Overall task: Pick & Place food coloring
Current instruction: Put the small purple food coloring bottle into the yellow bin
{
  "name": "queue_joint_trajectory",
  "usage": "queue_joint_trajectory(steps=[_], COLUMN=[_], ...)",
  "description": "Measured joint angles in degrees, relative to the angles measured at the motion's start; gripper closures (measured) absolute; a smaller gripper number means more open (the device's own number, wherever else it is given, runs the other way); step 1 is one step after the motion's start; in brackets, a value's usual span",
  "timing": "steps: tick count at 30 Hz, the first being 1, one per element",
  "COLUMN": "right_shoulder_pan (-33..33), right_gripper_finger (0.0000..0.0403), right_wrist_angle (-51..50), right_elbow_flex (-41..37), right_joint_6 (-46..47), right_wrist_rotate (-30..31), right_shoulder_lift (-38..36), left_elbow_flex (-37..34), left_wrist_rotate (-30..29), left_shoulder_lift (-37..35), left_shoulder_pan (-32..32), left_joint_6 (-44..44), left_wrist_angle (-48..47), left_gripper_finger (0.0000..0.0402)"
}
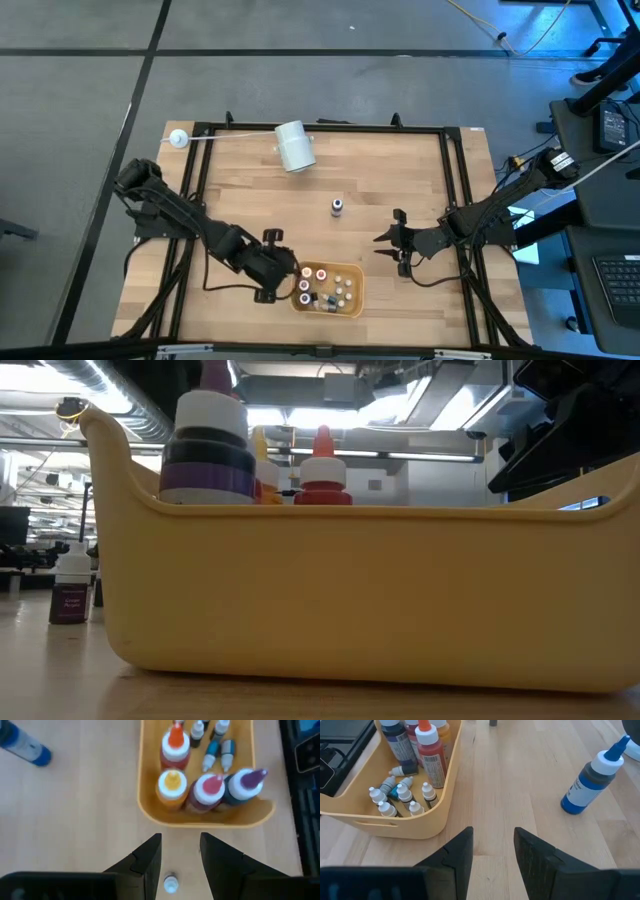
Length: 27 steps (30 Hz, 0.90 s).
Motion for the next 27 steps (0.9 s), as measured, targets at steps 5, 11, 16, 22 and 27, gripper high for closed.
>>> queue_joint_trajectory(steps=[5,11,16,22,27], right_shoulder_pan=[0.0,0.0,0.0,0.0,0.0], right_gripper_finger=[0.0258,0.0258,0.0258,0.0258,0.0258], right_wrist_angle=[0.1,0.1,0.1,0.1,0.1], right_elbow_flex=[0.0,0.0,0.0,0.0,0.0], right_joint_6=[-0.1,-0.1,-0.2,-0.2,-0.2], right_wrist_rotate=[0.0,0.0,0.0,0.0,0.0], right_shoulder_lift=[0.0,0.0,0.0,0.0,0.0], left_elbow_flex=[-10.1,-17.8,-20.8,-21.7,-21.7], left_wrist_rotate=[0.5,1.2,3.6,4.0,4.7], left_shoulder_lift=[-1.8,-1.9,-1.8,-0.8,2.1], left_shoulder_pan=[0.0,-0.2,-0.2,-0.3,-1.0], left_joint_6=[-3.9,-5.4,-5.9,-5.1,-2.4], left_wrist_angle=[3.0,11.3,16.4,16.9,17.1], left_gripper_finger=[0.0272,0.0271,0.0268,0.0267,0.0270])
